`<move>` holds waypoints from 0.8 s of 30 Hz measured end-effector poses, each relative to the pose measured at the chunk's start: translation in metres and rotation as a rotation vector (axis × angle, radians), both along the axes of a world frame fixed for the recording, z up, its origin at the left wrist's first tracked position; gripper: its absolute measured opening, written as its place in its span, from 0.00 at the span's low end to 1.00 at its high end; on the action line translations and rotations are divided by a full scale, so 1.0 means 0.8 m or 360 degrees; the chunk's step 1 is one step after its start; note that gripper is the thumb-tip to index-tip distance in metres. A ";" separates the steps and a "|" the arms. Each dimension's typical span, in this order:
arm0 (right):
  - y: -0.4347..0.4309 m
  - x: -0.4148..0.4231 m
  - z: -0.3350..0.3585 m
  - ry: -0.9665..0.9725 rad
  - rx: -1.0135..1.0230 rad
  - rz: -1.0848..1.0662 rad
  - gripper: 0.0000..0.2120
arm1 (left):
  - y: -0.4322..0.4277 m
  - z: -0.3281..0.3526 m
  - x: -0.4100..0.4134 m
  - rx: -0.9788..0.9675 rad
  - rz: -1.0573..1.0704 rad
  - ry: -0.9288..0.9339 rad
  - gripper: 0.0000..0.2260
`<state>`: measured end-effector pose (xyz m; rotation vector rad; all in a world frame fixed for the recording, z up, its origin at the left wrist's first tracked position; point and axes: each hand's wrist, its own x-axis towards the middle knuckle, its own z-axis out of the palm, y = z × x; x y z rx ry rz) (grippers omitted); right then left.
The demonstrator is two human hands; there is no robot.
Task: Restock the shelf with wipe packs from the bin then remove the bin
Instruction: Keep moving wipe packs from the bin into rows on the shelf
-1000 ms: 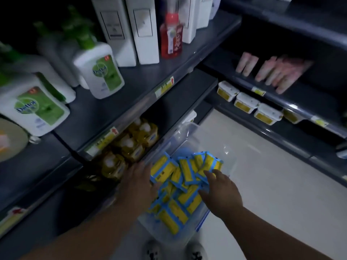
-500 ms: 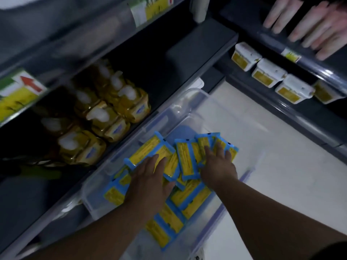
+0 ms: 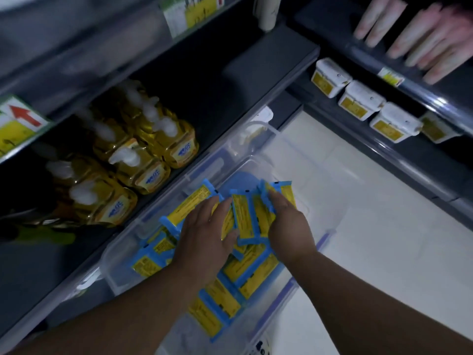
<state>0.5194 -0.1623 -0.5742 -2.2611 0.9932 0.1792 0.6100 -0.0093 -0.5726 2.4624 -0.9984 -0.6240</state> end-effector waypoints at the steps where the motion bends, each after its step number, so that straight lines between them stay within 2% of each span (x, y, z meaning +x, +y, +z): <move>1: 0.006 -0.001 0.009 -0.0165 0.0071 -0.0025 0.30 | -0.005 0.009 0.006 -0.0035 0.0002 0.0076 0.27; 4: 0.021 0.000 0.036 -0.0570 0.0431 -0.0155 0.24 | -0.014 0.035 0.026 -0.0107 -0.0054 0.0142 0.31; 6: 0.022 0.003 0.046 -0.0648 0.0722 -0.0236 0.24 | -0.013 0.044 0.038 -0.0091 -0.0042 0.0210 0.31; 9: 0.021 0.011 0.038 -0.0642 0.1110 -0.0242 0.25 | -0.003 0.041 0.048 -0.0043 0.0104 0.0431 0.22; 11: 0.024 0.013 0.021 -0.0575 0.1054 -0.0196 0.25 | 0.009 0.035 0.048 0.0015 0.0152 0.0527 0.16; 14: 0.028 0.013 -0.001 -0.0434 0.0758 -0.0209 0.26 | 0.026 0.023 0.042 0.0045 0.0240 0.0466 0.14; 16: 0.023 0.009 -0.015 -0.0176 0.0428 -0.0133 0.32 | 0.035 0.015 0.039 0.0048 0.0326 0.0358 0.14; 18: 0.018 0.004 -0.032 0.0096 0.0244 0.0036 0.39 | 0.041 0.008 0.037 0.0052 0.0358 0.0228 0.12; 20: 0.019 0.001 -0.048 0.0261 0.0185 0.0226 0.43 | 0.046 0.004 0.035 0.0049 0.0380 0.0158 0.11; 24: 0.030 0.003 -0.067 0.0393 0.0142 0.0405 0.43 | 0.055 -0.005 0.032 -0.0018 0.0418 0.0087 0.11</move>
